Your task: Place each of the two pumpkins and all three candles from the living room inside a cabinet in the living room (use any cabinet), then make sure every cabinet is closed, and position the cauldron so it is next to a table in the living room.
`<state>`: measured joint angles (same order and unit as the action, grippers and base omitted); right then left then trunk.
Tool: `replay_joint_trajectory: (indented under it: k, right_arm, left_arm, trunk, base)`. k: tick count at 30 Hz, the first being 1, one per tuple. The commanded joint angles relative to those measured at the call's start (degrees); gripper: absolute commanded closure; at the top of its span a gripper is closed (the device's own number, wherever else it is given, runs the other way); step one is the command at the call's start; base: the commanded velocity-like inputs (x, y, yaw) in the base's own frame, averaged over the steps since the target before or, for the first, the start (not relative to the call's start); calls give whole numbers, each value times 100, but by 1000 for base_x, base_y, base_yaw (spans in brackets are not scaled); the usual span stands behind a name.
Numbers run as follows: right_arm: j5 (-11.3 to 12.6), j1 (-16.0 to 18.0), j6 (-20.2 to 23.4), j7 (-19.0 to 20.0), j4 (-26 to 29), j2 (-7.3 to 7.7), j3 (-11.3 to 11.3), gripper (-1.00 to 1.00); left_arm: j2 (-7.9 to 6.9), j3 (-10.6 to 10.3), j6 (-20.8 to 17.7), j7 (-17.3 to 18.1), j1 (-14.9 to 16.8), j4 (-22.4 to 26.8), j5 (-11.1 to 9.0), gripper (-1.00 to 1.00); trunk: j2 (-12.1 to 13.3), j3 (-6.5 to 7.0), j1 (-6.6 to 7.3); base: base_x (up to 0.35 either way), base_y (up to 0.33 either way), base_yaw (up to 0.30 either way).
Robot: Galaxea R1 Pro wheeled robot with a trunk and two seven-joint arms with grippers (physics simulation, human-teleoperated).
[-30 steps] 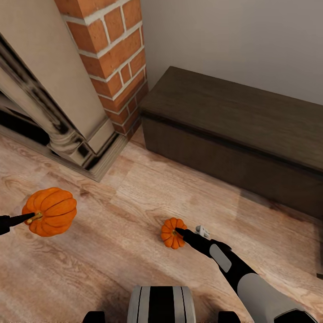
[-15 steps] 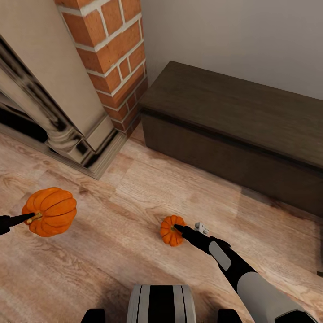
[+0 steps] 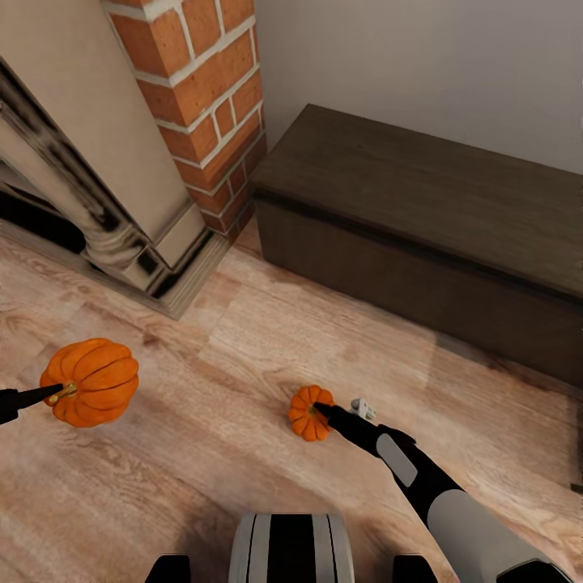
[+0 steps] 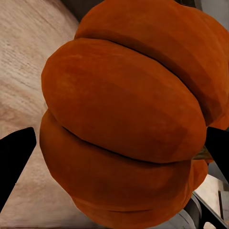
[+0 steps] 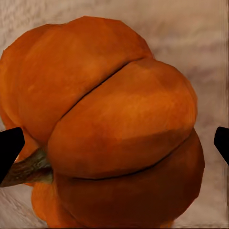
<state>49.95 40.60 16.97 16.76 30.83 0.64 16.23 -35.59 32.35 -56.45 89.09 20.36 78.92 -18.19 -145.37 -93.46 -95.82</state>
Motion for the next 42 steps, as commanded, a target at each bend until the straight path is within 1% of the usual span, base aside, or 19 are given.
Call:
replay_joint_trajectory:
  k: [1, 6, 12, 16, 22, 35, 42]
  right_arm:
    - [-46, 0, -1, -16, -402, 6, 29, -100]
    - [-46, 0, -1, -18, -402, 6, 29, -100]
    - [-47, 0, -1, -19, -402, 6, 29, -100]
    - [-47, 0, -1, -18, -402, 6, 29, -100]
    - [-47, 0, -1, -16, -402, 6, 29, -100]
    - [-47, 0, -1, -18, -402, 6, 29, -100]
    - [-47, 0, 61, -16, -402, 6, 29, -100]
  left_arm:
    - [-1, 0, -60, 30, 3, 0, 2, 100]
    - [-1, -1, -59, 30, 3, 0, -1, 100]
    - [-1, -1, -59, 30, 3, 0, -1, 100]
    - [-1, -1, -59, 30, 3, 0, 18, 100]
    - [-1, -1, -59, 30, 3, 0, 9, 100]
    - [-1, -1, -59, 30, 3, 0, 10, 100]
    - [-1, -9, -59, 30, 3, 0, 14, 100]
  trunk:
    - [-1, -3, 2]
    - [-1, -3, 2]
    - [-1, -3, 2]
    - [-1, -3, 2]
    - [-1, -3, 2]
    - [-1, -3, 2]
    - [-1, -3, 2]
  base:
    - [-136, 0, 0]
    - [-75, 0, 0]
    - [-244, 0, 0]
    - [-50, 59, 0]
    - [0, 64, 0]
    - [111, 95, 0]
    - [7, 17, 0]
